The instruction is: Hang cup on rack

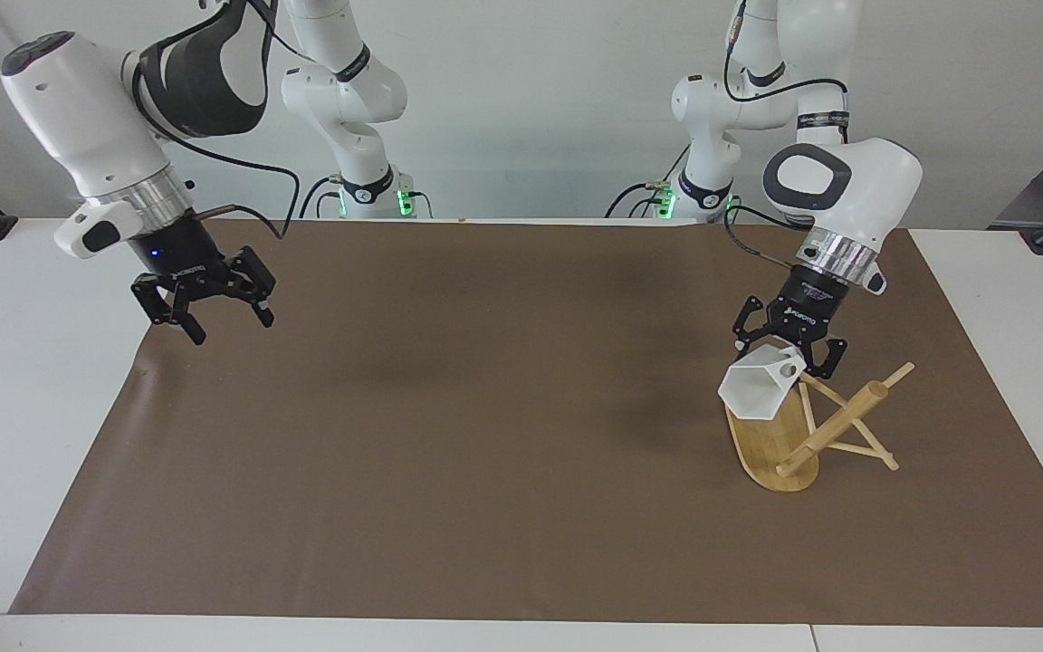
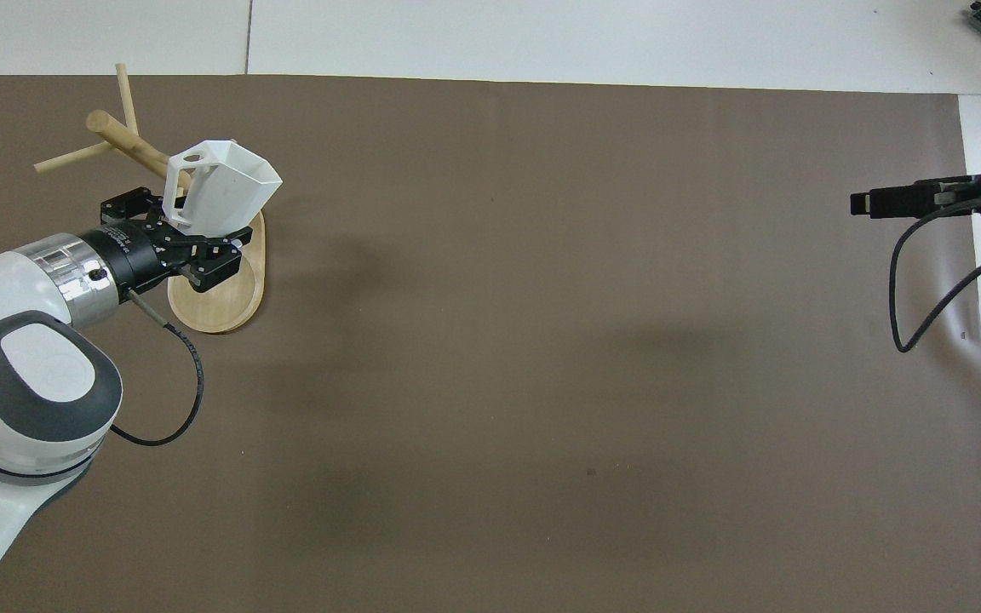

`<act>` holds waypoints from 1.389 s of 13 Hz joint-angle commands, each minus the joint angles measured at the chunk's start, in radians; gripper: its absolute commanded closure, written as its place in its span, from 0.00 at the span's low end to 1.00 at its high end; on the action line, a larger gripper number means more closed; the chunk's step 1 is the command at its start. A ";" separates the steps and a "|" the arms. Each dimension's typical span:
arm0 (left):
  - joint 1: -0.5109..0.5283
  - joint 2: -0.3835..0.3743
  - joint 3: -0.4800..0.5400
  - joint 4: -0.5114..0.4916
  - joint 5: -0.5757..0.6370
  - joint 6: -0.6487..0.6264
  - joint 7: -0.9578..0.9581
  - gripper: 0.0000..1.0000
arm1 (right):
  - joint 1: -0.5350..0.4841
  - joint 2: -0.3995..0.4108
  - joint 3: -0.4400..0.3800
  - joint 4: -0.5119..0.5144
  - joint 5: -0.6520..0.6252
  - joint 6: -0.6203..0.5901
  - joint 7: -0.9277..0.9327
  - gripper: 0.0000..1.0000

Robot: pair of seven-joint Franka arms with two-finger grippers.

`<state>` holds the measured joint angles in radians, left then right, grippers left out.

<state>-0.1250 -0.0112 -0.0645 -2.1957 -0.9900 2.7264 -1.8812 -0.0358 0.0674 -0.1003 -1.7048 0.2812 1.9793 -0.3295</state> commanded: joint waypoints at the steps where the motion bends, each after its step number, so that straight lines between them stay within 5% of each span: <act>1: -0.004 0.025 0.000 0.022 0.014 0.024 -0.030 1.00 | -0.003 -0.038 -0.032 -0.038 -0.046 -0.063 -0.013 0.00; 5: 0.001 0.042 -0.001 0.031 0.013 0.039 -0.035 1.00 | 0.002 -0.047 -0.032 -0.038 -0.261 -0.114 -0.020 0.00; 18: 0.010 0.060 0.000 0.039 0.013 0.108 -0.162 1.00 | 0.005 -0.097 -0.007 0.083 -0.272 -0.375 0.033 0.00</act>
<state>-0.1211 0.0330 -0.0603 -2.1748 -0.9900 2.8058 -2.0108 -0.0287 -0.0272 -0.1128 -1.6553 0.0249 1.6514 -0.3218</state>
